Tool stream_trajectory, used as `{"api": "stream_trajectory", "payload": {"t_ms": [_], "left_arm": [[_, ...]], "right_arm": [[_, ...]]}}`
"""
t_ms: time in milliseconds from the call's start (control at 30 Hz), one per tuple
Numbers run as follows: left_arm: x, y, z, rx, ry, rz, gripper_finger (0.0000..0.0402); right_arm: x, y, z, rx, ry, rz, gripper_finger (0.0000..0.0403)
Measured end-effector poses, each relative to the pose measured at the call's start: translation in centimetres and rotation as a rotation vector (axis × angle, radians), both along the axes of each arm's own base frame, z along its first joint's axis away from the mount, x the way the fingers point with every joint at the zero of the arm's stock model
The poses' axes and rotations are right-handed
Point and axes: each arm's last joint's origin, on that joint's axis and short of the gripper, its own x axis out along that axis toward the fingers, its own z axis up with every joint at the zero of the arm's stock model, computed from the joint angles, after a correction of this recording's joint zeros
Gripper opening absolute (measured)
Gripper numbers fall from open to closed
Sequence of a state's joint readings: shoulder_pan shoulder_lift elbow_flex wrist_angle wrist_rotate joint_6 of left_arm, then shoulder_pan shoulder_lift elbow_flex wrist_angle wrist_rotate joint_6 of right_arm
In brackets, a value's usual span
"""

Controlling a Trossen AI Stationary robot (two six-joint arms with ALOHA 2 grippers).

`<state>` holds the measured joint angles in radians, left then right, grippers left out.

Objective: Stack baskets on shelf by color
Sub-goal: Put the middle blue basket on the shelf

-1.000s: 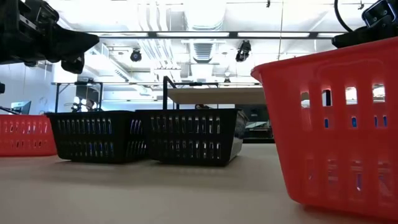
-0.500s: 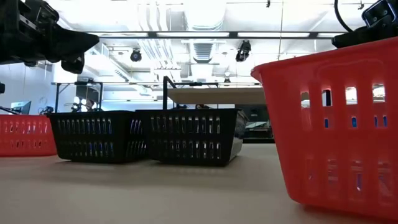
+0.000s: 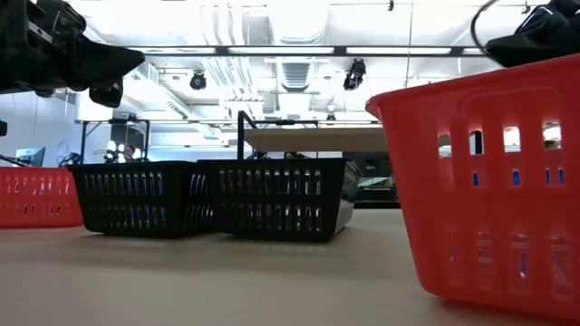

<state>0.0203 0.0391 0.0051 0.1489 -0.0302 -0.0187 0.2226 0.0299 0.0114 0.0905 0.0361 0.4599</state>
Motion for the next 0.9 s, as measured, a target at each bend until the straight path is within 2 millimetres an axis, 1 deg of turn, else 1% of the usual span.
{"api": "stream_trajectory", "payload": {"t_ms": [100,200,300,400,500,633,767,900], "left_arm": [[0.0,0.0,0.0,0.0,0.0,0.0,0.0],[0.0,0.0,0.0,0.0,0.0,0.0,0.0],[0.0,0.0,0.0,0.0,0.001,0.0,0.0],[0.0,0.0,0.0,0.0,0.0,0.0,0.0],[0.0,0.0,0.0,0.0,0.0,0.0,0.0],[0.0,0.0,0.0,0.0,0.0,0.0,0.0],[0.0,0.0,0.0,0.0,0.0,0.0,0.0],[0.0,0.0,0.0,0.0,0.0,0.0,0.0]], "right_arm": [[0.1,0.0,0.1,0.023,0.0,0.006,0.0009],[0.3,-0.1,0.4,0.08,-0.019,-0.038,0.0009],[0.7,-0.1,0.6,0.069,-0.034,-0.071,0.0009],[1.3,-0.1,0.2,0.031,0.003,-0.123,0.0009],[2.3,0.2,-0.2,-0.013,0.114,-0.124,0.0009],[4.2,0.8,0.2,-0.094,0.313,-0.111,0.0011],[6.0,1.1,2.2,-0.149,0.541,-0.13,0.0032],[8.0,1.6,4.6,-0.172,0.771,-0.149,0.0074]]}}
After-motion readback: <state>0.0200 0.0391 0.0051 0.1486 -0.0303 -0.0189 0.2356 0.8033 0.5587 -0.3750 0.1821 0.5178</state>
